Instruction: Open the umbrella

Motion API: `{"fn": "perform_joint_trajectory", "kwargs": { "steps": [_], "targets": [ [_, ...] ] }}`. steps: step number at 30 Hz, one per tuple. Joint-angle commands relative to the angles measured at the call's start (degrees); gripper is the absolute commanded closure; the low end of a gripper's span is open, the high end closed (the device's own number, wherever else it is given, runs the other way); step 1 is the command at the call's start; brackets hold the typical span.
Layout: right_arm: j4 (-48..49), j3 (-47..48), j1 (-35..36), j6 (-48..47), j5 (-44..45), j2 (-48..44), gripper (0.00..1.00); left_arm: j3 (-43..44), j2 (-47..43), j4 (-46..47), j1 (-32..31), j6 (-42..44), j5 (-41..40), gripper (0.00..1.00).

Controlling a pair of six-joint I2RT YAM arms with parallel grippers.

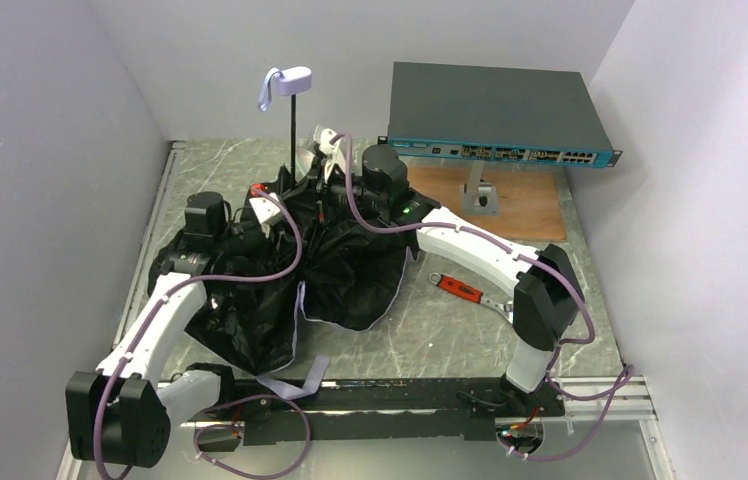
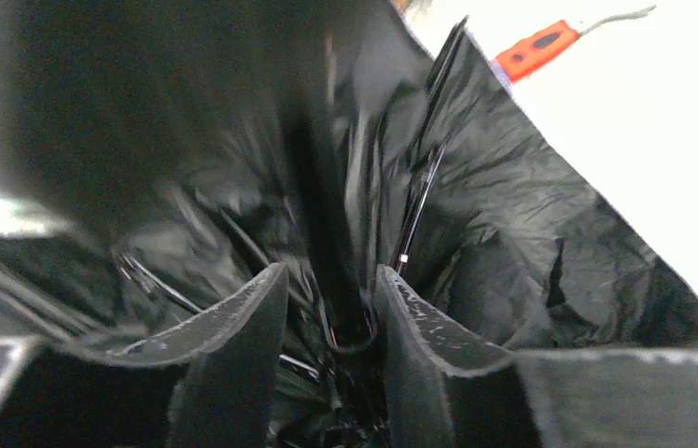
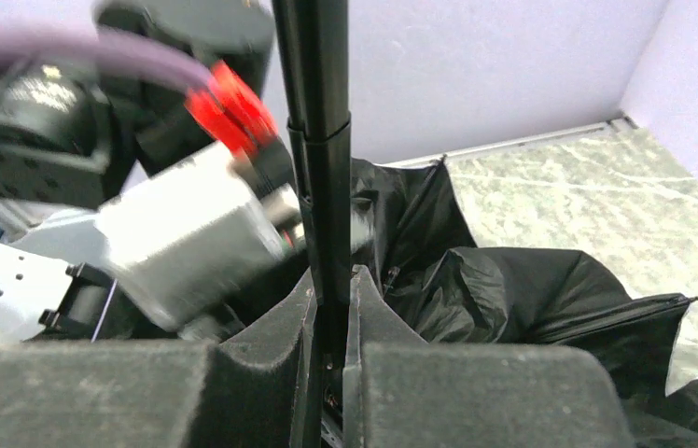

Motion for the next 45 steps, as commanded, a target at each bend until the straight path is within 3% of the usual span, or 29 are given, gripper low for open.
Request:
{"fn": "perform_joint_trajectory", "kwargs": {
  "steps": [1, 5, 11, 13, 16, 19, 23, 27, 31, 34, 37, 42, 45],
  "targets": [
    [5.9, 7.6, 0.0, 0.9, 1.9, -2.7, 1.00, -3.9, 0.9, 3.4, 1.9, 0.0, -4.7, 0.57],
    [6.7, 11.4, -0.1, 2.0, 2.4, -3.1, 1.00, -4.9, 1.6, 2.7, 5.2, 0.9, -7.7, 0.67],
    [8.2, 15.4, -0.5, 4.2, 2.7, -3.6, 1.00, -5.3, 3.4, 0.9, 9.9, 5.6, -10.1, 0.61],
    [8.3, 16.4, -1.1, 4.3, 3.2, -3.6, 1.00, -5.4, 4.1, -0.4, 10.6, 8.2, -11.3, 0.49],
    [8.6, 17.4, -2.6, 5.2, 3.4, -3.7, 1.00, -5.1, 5.3, -2.7, 12.3, 12.0, -12.0, 0.17],
    [8.4, 17.3, -3.7, 5.2, 3.1, -4.1, 1.00, -4.8, 5.9, -5.0, 13.3, 18.2, -11.0, 0.01],
    [8.5, 16.2, -4.4, 5.6, 2.5, -4.9, 1.00, -2.8, 8.5, -8.8, 14.0, 26.0, -12.7, 0.00],
    [8.3, 15.7, -5.0, 4.9, 2.5, -5.4, 1.00, -0.2, 12.1, -9.6, 17.9, 28.0, -13.0, 0.00],
    [6.7, 14.8, -5.1, 4.0, 2.3, -5.3, 1.00, 6.2, 8.5, -15.7, 19.8, 27.9, 1.4, 0.00],
    [6.1, 13.7, -4.8, 5.6, 2.2, -4.6, 1.00, 7.0, 1.3, -9.2, 15.3, 18.3, 6.4, 0.00],
    [5.7, 13.0, -4.3, 6.1, 2.8, -3.9, 1.00, 7.3, -3.7, -3.5, 9.3, 11.6, 3.3, 0.00],
    [3.9, 12.4, -3.0, 5.4, 1.9, -3.1, 1.00, 7.9, -6.7, 4.7, 4.9, 0.4, -0.4, 0.01],
    [3.7, 11.4, -2.3, 4.9, 1.3, -3.1, 1.00, 10.5, -6.1, 4.1, 2.4, -1.4, -3.5, 0.13]
  ]
}}
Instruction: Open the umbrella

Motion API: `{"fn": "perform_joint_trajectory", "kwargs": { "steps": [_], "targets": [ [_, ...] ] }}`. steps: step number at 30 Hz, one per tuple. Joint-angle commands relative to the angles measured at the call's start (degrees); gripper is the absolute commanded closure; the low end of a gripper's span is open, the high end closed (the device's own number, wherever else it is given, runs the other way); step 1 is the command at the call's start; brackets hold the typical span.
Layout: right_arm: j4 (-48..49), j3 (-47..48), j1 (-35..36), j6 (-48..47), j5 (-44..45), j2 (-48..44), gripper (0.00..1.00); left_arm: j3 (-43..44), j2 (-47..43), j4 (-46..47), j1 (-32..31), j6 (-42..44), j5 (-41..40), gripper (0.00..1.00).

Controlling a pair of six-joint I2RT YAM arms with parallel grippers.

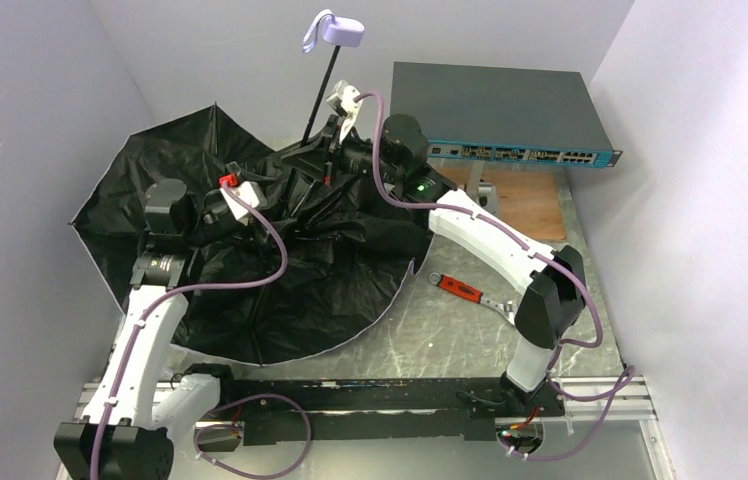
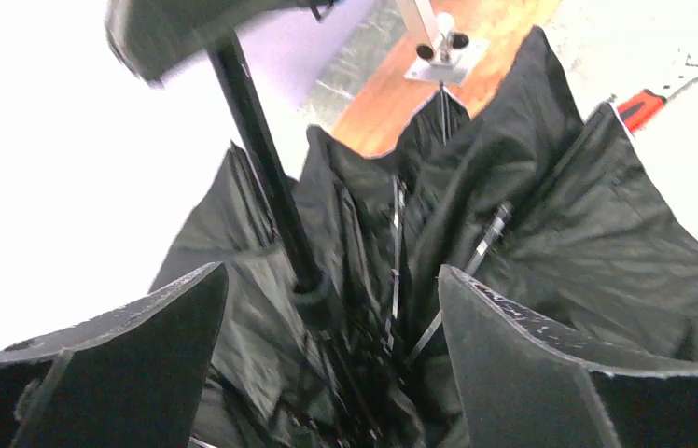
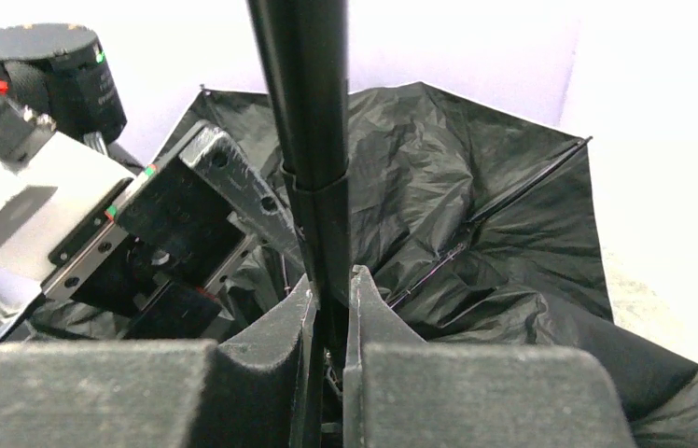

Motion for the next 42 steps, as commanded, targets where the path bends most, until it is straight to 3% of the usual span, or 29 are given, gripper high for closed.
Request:
{"fn": "perform_joint_trajectory", "kwargs": {
  "steps": [1, 5, 11, 13, 17, 22, 29, 32, 37, 42],
  "targets": [
    [5.1, 0.5, 1.6, 0.3, -1.8, -3.1, 1.00, 4.5, 1.2, 4.1, -3.0, -7.6, -5.2, 0.21],
    [5.3, 0.4, 2.1, 0.0, -2.0, -3.2, 1.00, 6.4, 3.6, 2.5, -5.3, -7.5, -8.1, 0.51],
    [4.8, 2.2, 2.2, -0.4, -0.5, -3.7, 1.00, 4.9, 6.2, -2.3, -5.6, -4.4, -15.6, 0.78],
    [4.4, 2.8, 2.0, -0.4, -0.1, -4.6, 1.00, 2.8, 6.2, -3.7, -4.4, -1.3, -16.1, 0.78],
    [4.3, 4.6, 1.3, 0.8, -0.2, -5.4, 1.00, -0.2, 7.8, -5.9, 0.1, 3.5, -16.2, 0.68],
    [5.6, 6.2, 0.9, 3.1, -0.9, -5.9, 1.00, 0.7, 13.2, -8.5, 7.6, 7.6, -16.2, 0.72],
    [7.6, 9.1, 0.9, 5.7, -1.5, -5.5, 1.00, 1.6, 17.7, -9.9, 10.4, 13.5, -21.6, 0.65],
    [8.0, 8.9, 1.0, 6.0, -2.2, -5.6, 1.00, 2.5, 17.7, -9.3, 10.9, 13.6, -21.4, 0.72],
    [8.2, 5.6, 1.1, 5.1, -3.7, -6.6, 1.00, 5.1, 15.3, -7.5, 11.1, 11.1, -16.4, 0.99],
    [6.6, 0.6, 1.2, 1.6, -4.2, -8.2, 1.00, 10.3, 12.9, -7.3, 11.1, 7.5, -12.5, 1.00]
  ]
}}
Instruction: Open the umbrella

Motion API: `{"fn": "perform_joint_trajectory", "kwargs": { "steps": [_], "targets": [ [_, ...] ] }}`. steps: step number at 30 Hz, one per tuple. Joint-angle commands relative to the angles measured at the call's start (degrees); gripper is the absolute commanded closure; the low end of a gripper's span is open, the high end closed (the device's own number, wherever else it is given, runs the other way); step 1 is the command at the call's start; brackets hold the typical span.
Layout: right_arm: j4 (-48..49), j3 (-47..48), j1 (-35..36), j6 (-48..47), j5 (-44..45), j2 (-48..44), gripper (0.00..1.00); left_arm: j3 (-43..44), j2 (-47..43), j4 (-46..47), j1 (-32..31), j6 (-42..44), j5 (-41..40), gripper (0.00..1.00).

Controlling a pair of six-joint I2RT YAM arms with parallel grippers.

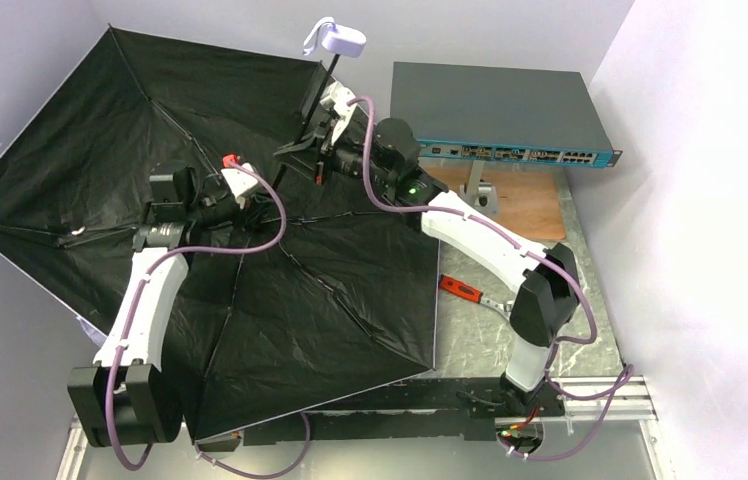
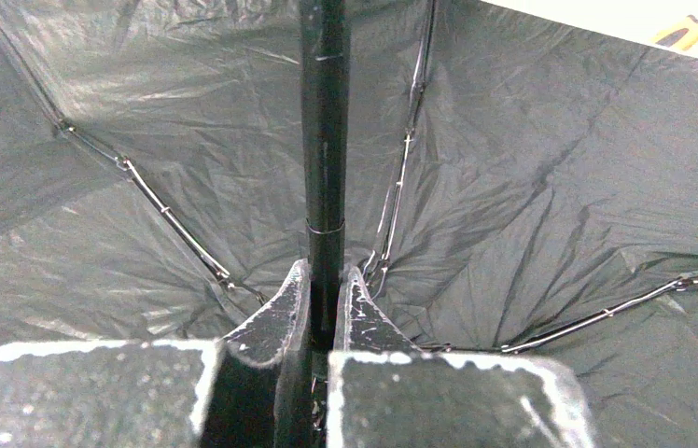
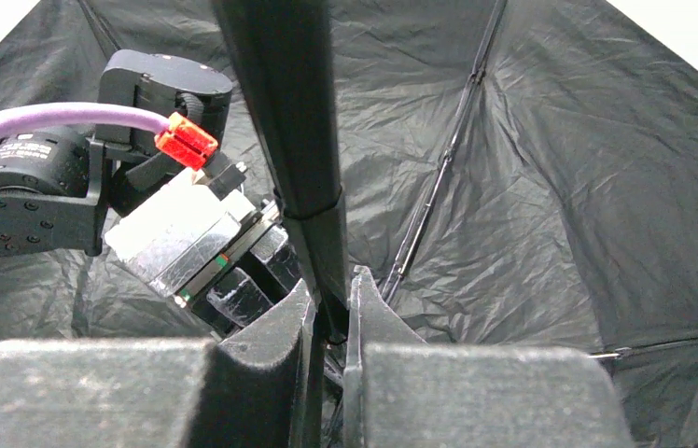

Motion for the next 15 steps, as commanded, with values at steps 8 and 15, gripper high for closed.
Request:
{"fn": "perform_joint_trajectory", "kwargs": {
  "steps": [8, 15],
  "targets": [
    [1.9, -5.9, -0.3, -0.5, -6.5, -13.6, 0.30, 10.9, -4.9, 3.1, 5.4, 3.2, -11.2, 1.00],
    [-6.3, -13.9, -1.7, -2.9, -3.1, -19.7, 0.11, 16.7, -6.4, 6.4, 5.8, 11.8, -12.7, 1.00]
  ]
}}
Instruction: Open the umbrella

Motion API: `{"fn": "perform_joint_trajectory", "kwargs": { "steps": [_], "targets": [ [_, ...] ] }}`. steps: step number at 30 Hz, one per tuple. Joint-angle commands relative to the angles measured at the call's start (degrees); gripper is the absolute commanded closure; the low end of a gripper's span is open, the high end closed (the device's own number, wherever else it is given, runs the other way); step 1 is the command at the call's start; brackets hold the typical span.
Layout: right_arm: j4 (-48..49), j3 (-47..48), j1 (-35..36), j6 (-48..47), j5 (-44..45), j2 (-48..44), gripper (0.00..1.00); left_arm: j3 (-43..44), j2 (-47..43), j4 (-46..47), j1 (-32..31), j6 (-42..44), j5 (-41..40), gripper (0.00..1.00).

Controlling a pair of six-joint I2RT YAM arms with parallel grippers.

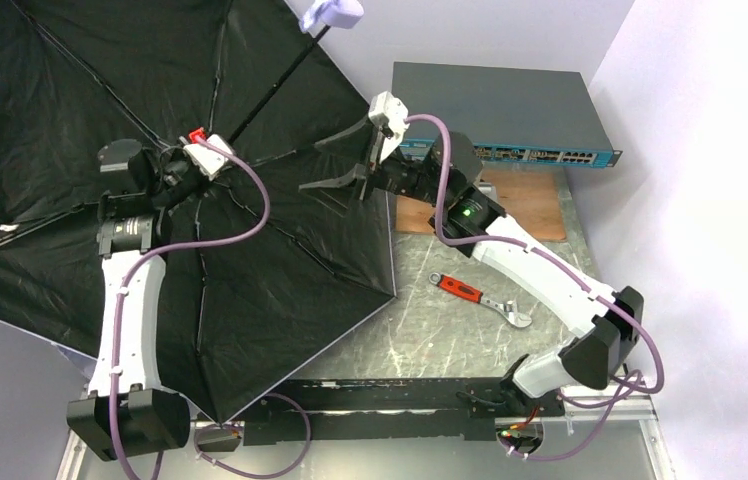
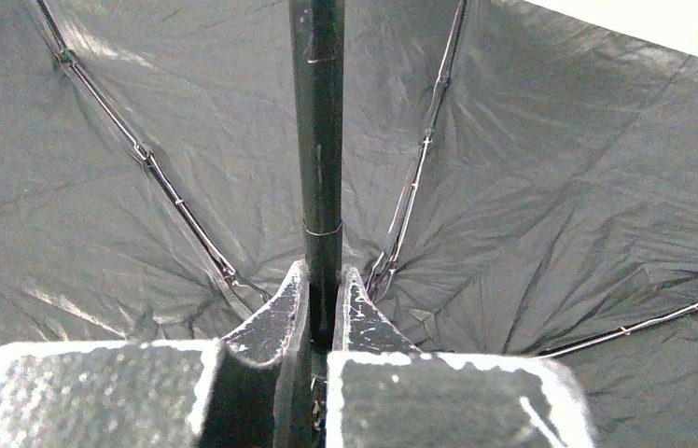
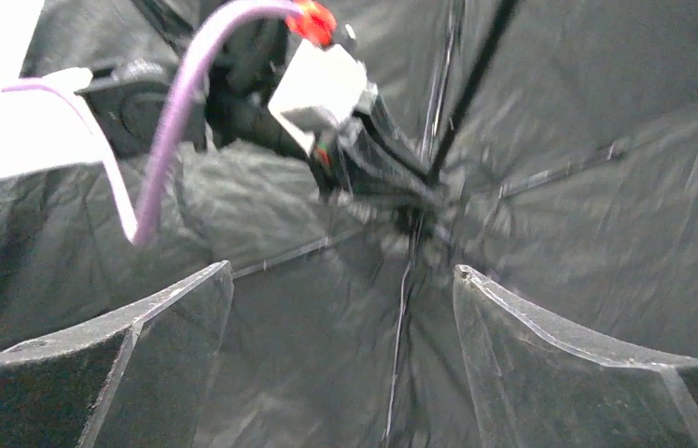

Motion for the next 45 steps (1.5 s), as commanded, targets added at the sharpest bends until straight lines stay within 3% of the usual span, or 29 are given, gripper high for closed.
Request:
{"fn": "perform_joint_trajectory", "kwargs": {
  "steps": [1, 5, 7, 10, 15, 19, 27, 36, 42, 45],
  "targets": [
    [-7.3, -3.8, -2.6, -0.1, 1.7, -2.9, 0.11, 5.2, -4.2, 7.7, 0.2, 10.8, -0.2, 1.00],
    [-8.3, -4.9, -10.3, 2.9, 0.9, -4.9, 0.11, 5.1, -8.2, 3.8, 0.6, 29.7, 2.5, 1.00],
    [-9.8, -4.2, -14.4, 2.8, 1.4, -5.6, 0.11, 5.0, -10.0, 4.0, 1.3, 34.0, 1.8, 1.00],
    [-12.6, -1.9, -18.6, 2.8, 0.4, -6.1, 0.10, 7.8, -10.3, -3.9, 1.9, 47.9, 1.5, 1.00],
    [-21.4, 1.6, -18.7, 4.3, -8.5, -5.9, 0.14, 11.9, -8.6, -10.6, 1.9, 65.1, 0.0, 1.00],
    [-26.7, 4.1, -18.0, 2.8, -12.6, -5.5, 0.14, 13.3, -7.3, -11.9, 1.9, 74.0, -2.4, 1.00],
    [-43.2, 13.5, -8.3, -11.2, -10.2, -1.6, 0.14, 16.4, -3.7, -11.1, 1.9, 80.1, -4.2, 1.00],
    [-60.3, 21.7, -0.3, -22.7, 3.0, 7.4, 0.14, 15.2, -4.0, -10.6, 1.9, 80.3, -4.7, 1.00],
    [-66.5, 23.0, 1.7, -26.3, 7.3, 9.4, 0.41, 11.4, -4.3, -8.0, 1.9, 78.9, -7.3, 1.00],
    [-68.5, 21.6, 1.9, -27.0, 6.5, 9.1, 0.64, 10.2, -4.3, -7.0, 1.9, 78.4, -7.7, 0.99]
  ]
}}
